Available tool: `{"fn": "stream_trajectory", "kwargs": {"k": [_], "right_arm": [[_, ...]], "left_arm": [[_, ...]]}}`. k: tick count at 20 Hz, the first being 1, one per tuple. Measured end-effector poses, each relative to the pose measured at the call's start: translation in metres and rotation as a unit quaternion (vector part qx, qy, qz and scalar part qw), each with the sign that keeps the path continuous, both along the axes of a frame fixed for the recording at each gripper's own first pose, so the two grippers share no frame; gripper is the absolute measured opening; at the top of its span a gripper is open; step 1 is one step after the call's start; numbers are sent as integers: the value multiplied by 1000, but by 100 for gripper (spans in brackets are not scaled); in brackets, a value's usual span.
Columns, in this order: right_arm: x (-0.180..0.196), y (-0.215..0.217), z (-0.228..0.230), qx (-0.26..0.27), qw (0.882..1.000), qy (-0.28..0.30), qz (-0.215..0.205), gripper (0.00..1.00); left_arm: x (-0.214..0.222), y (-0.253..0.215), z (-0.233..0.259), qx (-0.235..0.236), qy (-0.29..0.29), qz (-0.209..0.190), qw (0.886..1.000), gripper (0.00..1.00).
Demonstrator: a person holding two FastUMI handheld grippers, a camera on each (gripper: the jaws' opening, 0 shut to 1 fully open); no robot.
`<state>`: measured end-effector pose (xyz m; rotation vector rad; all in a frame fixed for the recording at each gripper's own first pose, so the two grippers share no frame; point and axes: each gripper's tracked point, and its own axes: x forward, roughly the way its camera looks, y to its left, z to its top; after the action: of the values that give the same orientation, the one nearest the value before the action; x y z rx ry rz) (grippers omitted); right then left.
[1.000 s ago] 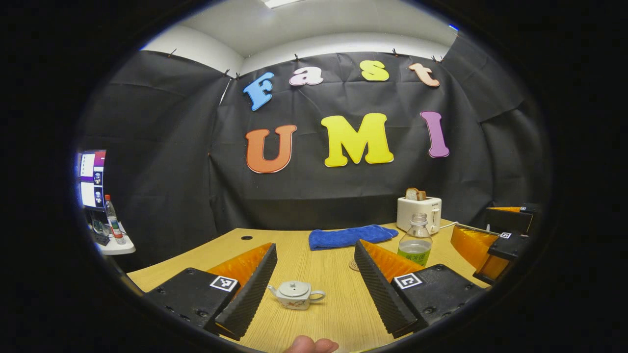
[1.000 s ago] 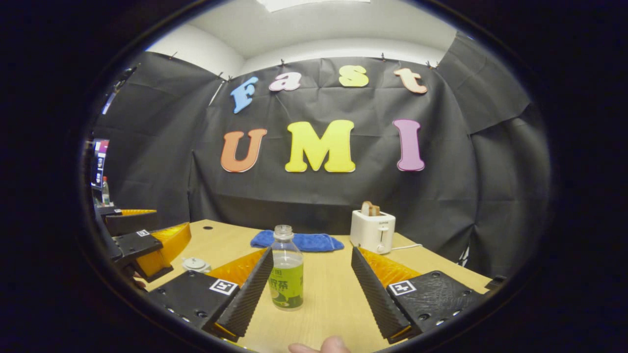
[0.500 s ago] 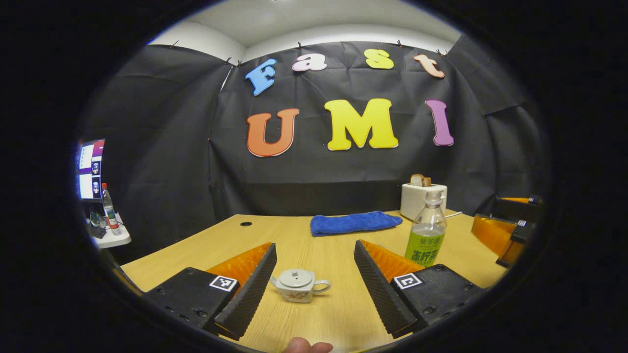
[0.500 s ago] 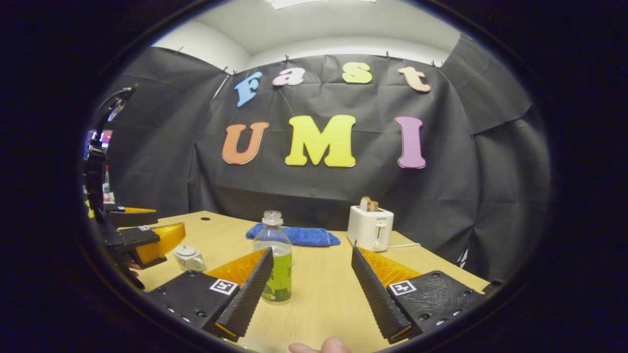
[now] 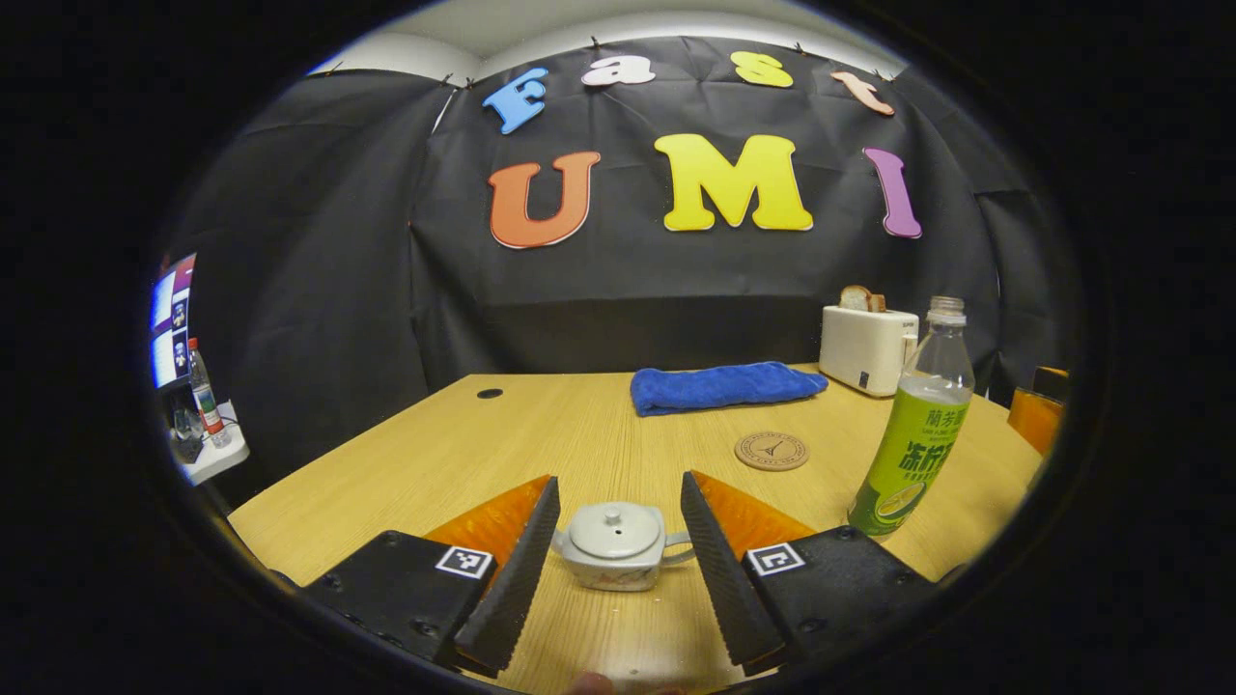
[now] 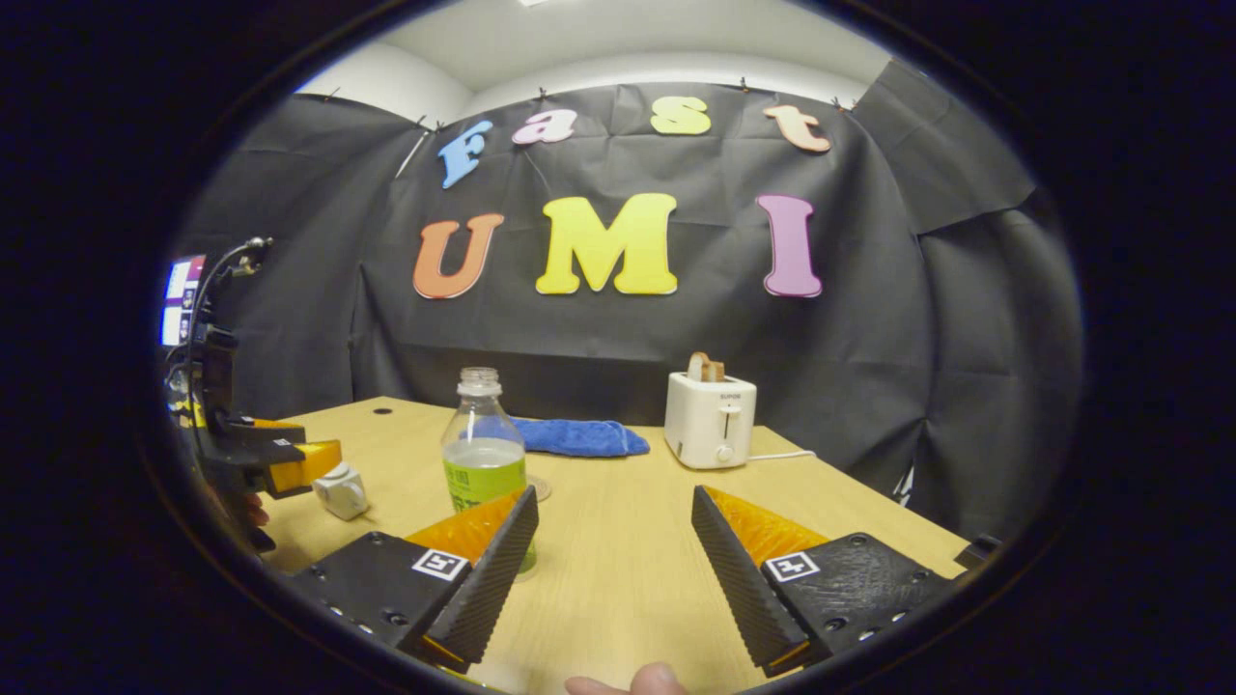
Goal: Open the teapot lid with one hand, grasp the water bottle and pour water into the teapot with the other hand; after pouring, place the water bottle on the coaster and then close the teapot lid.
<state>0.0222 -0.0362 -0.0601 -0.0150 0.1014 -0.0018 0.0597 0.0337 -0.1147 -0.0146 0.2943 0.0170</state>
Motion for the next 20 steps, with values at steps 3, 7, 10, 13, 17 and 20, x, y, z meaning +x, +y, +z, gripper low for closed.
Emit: {"fn": "stream_trajectory", "kwargs": {"k": [3, 7, 10, 13, 17, 20], "right_arm": [[0, -6, 0, 0, 1000, -1, -8, 96], [2, -7, 0, -7, 1000, -2, -10, 95], [2, -4, -1, -8, 1000, 0, -3, 96], [1, 4, -6, -4, 1000, 7, 17, 98], [-1, 17, -4, 2, 999, 7, 43, 98], [-2, 25, -1, 1, 998, 3, 57, 96]], "left_arm": [[6, 2, -10, 1, 24, -1, 1000, 71], [13, 4, -13, 8, 31, 8, 999, 55], [14, 5, -14, 18, 35, 9, 999, 30], [17, 7, -13, 26, 34, 11, 999, 11], [17, 8, -11, 28, 29, 8, 999, 3], [15, 10, 3, 25, 13, 5, 1000, 2]]}}
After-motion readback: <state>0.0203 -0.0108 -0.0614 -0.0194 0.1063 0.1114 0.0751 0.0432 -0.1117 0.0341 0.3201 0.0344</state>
